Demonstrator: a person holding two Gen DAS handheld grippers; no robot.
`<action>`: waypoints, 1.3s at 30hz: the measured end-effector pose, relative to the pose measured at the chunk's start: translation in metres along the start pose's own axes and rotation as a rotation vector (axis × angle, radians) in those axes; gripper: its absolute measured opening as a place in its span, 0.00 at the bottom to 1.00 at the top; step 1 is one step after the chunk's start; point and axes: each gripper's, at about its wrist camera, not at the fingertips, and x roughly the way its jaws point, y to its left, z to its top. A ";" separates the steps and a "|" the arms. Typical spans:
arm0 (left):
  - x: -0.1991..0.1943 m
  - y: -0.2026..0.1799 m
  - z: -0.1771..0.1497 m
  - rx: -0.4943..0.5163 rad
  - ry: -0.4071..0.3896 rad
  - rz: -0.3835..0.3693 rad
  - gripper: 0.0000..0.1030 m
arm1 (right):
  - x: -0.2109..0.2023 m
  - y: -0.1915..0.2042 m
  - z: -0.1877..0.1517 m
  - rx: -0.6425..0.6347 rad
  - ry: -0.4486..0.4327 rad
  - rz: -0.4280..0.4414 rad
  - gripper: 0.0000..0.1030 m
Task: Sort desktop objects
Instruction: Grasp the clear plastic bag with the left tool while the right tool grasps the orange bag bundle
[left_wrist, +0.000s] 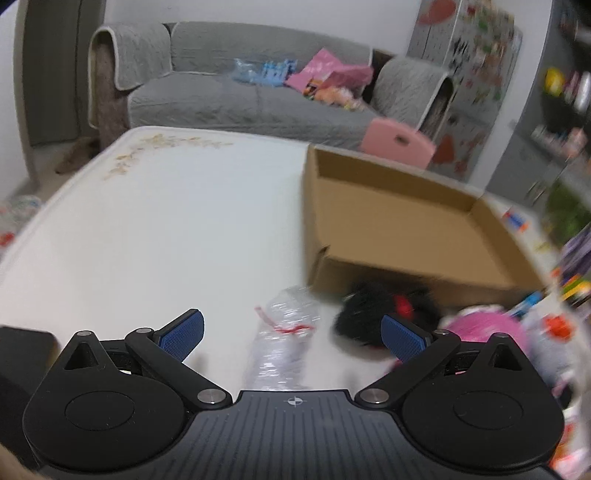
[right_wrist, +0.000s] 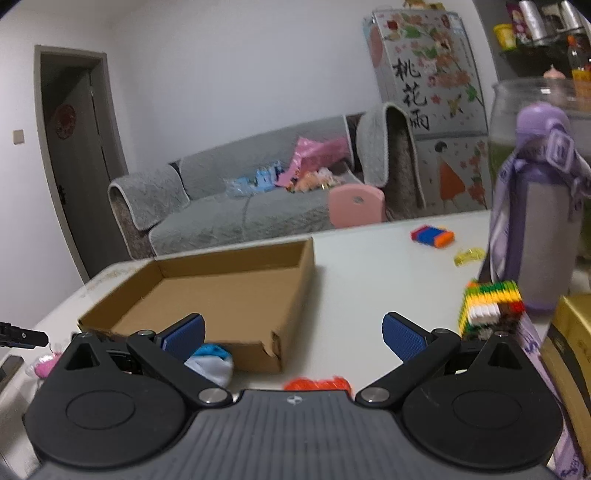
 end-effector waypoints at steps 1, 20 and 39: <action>0.003 -0.002 -0.001 0.025 0.005 0.027 1.00 | 0.003 0.001 -0.002 -0.010 0.016 -0.004 0.99; 0.039 -0.001 -0.006 0.105 0.061 0.139 0.98 | 0.034 -0.007 -0.025 -0.035 0.217 -0.025 0.73; 0.016 -0.004 -0.011 0.108 -0.003 0.105 0.42 | 0.028 -0.004 -0.020 -0.080 0.222 -0.024 0.43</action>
